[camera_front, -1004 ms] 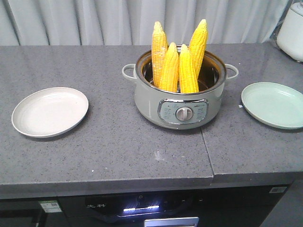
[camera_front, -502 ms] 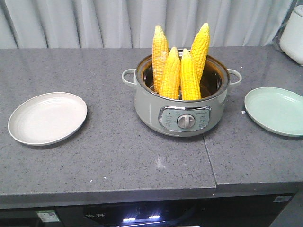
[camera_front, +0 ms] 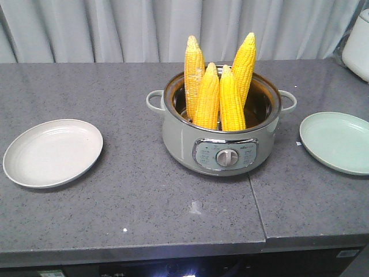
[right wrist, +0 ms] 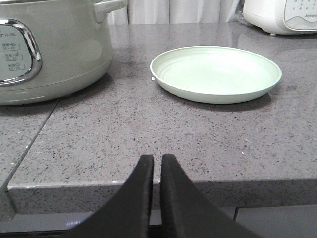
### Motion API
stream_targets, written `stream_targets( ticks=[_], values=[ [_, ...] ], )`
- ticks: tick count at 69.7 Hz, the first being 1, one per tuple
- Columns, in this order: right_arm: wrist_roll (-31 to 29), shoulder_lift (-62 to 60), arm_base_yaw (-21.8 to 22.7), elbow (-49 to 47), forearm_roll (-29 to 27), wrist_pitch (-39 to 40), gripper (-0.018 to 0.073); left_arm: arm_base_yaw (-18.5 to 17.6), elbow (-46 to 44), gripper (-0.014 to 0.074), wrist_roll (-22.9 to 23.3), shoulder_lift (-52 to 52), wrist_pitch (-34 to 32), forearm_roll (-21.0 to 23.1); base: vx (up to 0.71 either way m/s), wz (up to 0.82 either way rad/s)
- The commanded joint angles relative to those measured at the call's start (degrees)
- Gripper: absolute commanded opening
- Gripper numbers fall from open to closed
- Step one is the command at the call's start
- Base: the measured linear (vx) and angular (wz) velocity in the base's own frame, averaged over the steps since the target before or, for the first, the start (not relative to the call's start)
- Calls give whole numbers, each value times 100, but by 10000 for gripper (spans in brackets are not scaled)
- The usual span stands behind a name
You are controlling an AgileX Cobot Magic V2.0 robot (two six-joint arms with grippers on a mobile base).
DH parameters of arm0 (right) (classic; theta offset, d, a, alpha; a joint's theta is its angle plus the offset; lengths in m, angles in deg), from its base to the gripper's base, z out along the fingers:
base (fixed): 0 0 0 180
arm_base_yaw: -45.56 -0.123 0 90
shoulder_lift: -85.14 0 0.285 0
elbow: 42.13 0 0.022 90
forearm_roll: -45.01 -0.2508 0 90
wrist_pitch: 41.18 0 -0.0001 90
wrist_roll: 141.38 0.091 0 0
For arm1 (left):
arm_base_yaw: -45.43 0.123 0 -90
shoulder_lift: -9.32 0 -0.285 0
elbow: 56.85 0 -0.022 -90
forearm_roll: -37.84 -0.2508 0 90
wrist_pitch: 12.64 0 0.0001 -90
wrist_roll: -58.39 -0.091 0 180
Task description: Distribute corn equally
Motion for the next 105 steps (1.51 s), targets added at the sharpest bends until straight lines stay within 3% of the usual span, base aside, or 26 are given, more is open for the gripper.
stream_targets(
  ticks=[1,105],
  values=[
    [-1,-48,37,34,53,411,-11,-41,1,-9,21,-86,-445,27,5,-1],
    [-1,-48,37,34,53,411,-11,-41,1,-9,21,-86,-445,27,2,0]
  ],
)
